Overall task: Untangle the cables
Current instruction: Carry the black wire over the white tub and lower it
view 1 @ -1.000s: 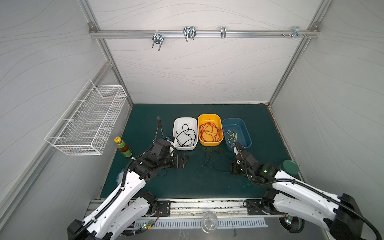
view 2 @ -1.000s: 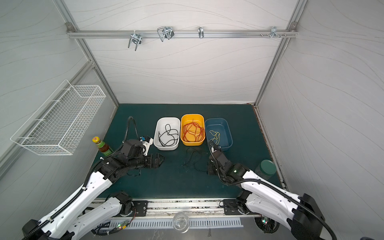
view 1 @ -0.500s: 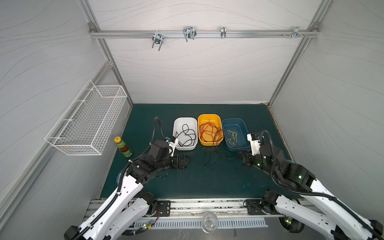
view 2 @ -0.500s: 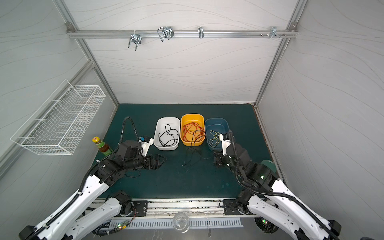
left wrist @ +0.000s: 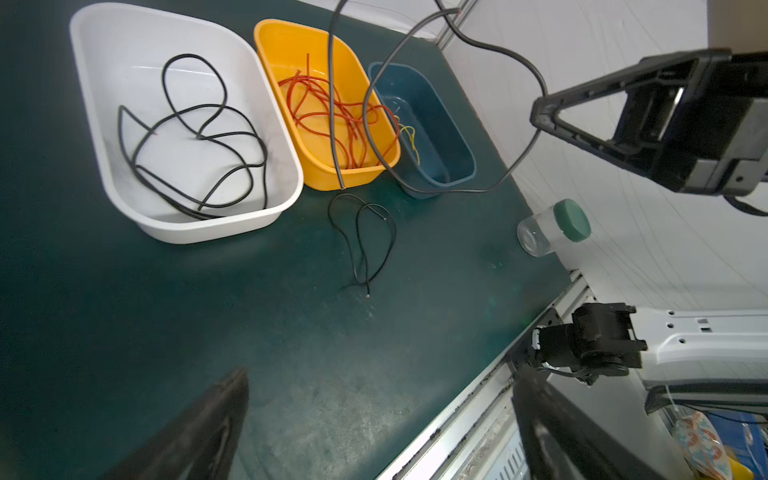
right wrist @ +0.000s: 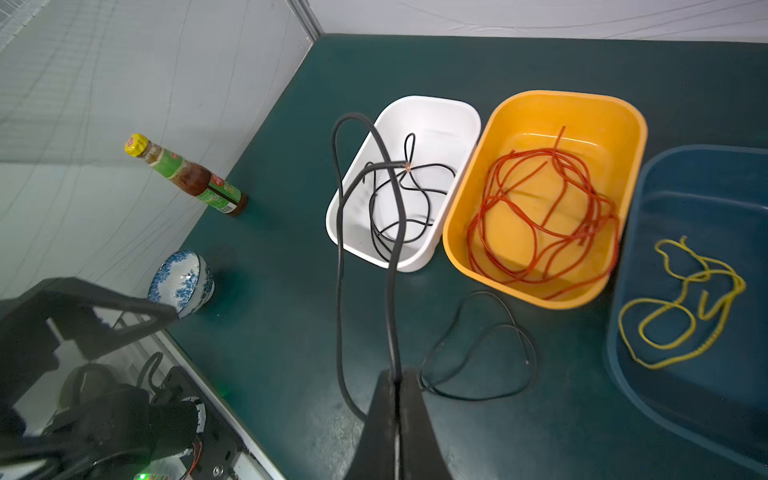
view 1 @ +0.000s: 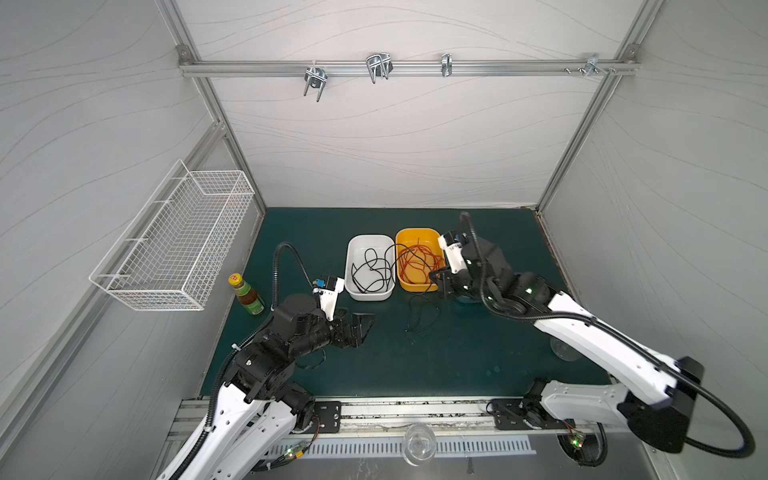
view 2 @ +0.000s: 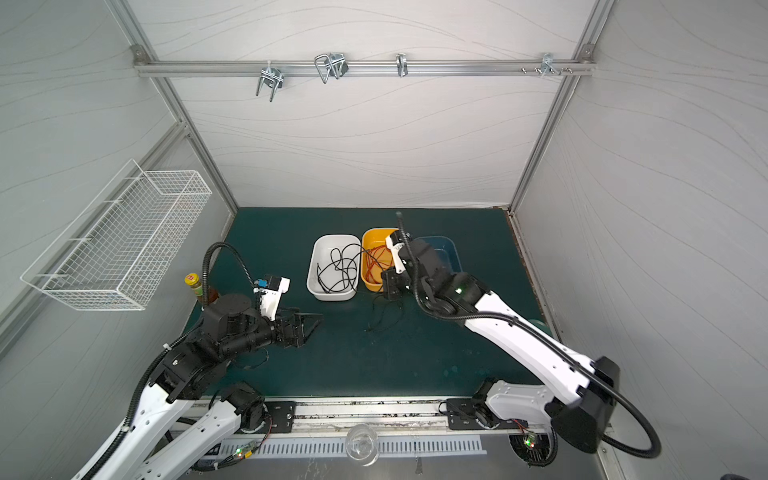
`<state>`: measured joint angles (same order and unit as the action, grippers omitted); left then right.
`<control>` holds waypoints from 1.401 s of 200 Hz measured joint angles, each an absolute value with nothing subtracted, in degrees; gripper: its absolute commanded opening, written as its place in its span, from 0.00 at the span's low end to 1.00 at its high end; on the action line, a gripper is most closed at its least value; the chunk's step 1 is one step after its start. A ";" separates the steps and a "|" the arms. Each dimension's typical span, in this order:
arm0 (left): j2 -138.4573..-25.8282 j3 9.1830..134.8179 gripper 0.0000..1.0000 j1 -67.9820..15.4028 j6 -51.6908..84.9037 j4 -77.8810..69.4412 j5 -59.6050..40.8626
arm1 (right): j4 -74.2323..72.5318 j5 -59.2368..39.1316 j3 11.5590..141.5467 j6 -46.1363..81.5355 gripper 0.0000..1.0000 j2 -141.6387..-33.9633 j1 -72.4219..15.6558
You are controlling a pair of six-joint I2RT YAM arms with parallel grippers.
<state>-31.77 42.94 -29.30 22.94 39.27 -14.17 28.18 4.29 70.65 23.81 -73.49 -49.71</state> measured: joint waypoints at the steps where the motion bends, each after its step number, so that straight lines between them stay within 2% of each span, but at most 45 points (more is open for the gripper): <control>1: -31.77 43.07 1.00 -29.32 22.94 39.53 -13.91 | 28.08 4.16 71.00 23.77 0.00 -74.11 -49.71; 79: -28.80 44.75 1.00 -29.32 22.85 45.01 -6.79 | 23.49 1.89 93.97 21.98 0.00 -108.64 -48.16; 142: -28.62 44.34 1.00 -29.82 22.70 45.67 -5.06 | 23.20 3.57 97.62 22.17 0.00 -118.30 -46.11; 169: -28.64 44.31 1.00 -30.04 22.70 45.67 -4.73 | 23.40 3.60 97.54 22.31 0.12 -119.07 -46.22; 191: -28.69 44.31 1.00 -30.11 22.68 45.65 -4.69 | 23.27 3.66 96.99 22.11 0.36 -118.08 -46.46; 217: -29.41 44.31 1.00 -30.13 22.68 45.65 -4.67 | 24.12 3.95 95.07 21.93 0.54 -113.89 -46.65; 244: -32.23 44.31 1.00 -30.13 22.70 45.63 -4.71 | 25.06 4.97 91.88 21.08 0.67 -105.08 -46.65; 280: -39.64 44.34 0.99 -30.17 23.49 45.56 -5.19 | 25.58 8.67 83.02 19.97 0.84 -86.52 -46.65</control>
<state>-39.64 44.34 -30.17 23.49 45.56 -5.19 25.58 8.67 83.02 19.97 -86.52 -46.65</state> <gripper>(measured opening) 0.996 0.785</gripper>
